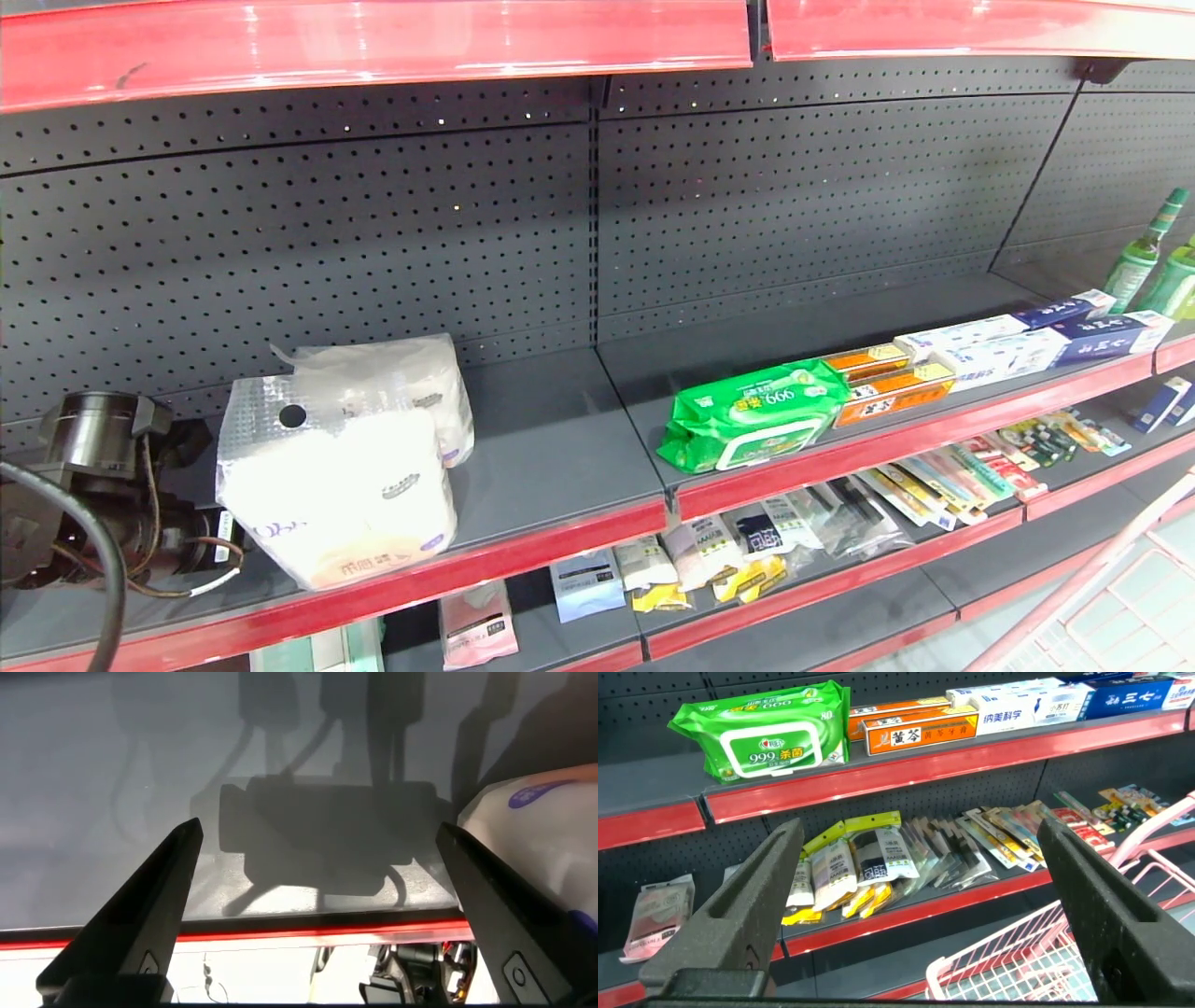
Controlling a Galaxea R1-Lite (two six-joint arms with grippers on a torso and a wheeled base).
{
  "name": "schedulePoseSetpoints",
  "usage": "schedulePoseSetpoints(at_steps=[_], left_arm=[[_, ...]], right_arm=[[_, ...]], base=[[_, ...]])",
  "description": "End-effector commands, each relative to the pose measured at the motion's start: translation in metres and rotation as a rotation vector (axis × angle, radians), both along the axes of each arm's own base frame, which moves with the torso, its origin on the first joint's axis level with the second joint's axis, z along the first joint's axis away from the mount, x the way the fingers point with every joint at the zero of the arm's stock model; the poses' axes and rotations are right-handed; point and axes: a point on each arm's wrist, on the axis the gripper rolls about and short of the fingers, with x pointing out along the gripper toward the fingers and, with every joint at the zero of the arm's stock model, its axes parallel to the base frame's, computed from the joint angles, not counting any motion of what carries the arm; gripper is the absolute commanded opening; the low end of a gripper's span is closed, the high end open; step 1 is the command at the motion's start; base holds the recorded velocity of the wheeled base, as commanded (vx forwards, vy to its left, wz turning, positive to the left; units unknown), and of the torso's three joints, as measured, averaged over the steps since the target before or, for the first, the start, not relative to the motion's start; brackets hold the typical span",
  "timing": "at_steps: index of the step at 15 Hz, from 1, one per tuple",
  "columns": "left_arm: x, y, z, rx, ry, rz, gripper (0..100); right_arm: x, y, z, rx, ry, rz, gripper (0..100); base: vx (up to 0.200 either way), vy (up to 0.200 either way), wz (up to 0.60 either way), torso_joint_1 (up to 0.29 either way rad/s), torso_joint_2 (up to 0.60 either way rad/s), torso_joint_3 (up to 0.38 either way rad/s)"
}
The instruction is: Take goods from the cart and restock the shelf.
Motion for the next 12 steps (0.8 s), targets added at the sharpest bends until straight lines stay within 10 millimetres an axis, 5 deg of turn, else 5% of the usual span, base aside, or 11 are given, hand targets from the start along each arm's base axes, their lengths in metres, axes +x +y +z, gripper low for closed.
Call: schedulePoseSetpoints(at_steps=[1,12], left_arm=[[0.0001,-0.002,0.0006,0.001,-0.002,-0.008,100],[0.0007,-0.006,0.0006,0.0,-0.002,-0.023,100]], right_arm=[[0.0001,0.0,0.0,0.0,0.001,0.0,100],[0.0001,0.0,0.0,0.0,0.001,0.0,100]], base=[[0.0,0.0,0.0,0.0,0.0,0.0],[0.0,0.0,0.0,0.0,0.0,0.0]])
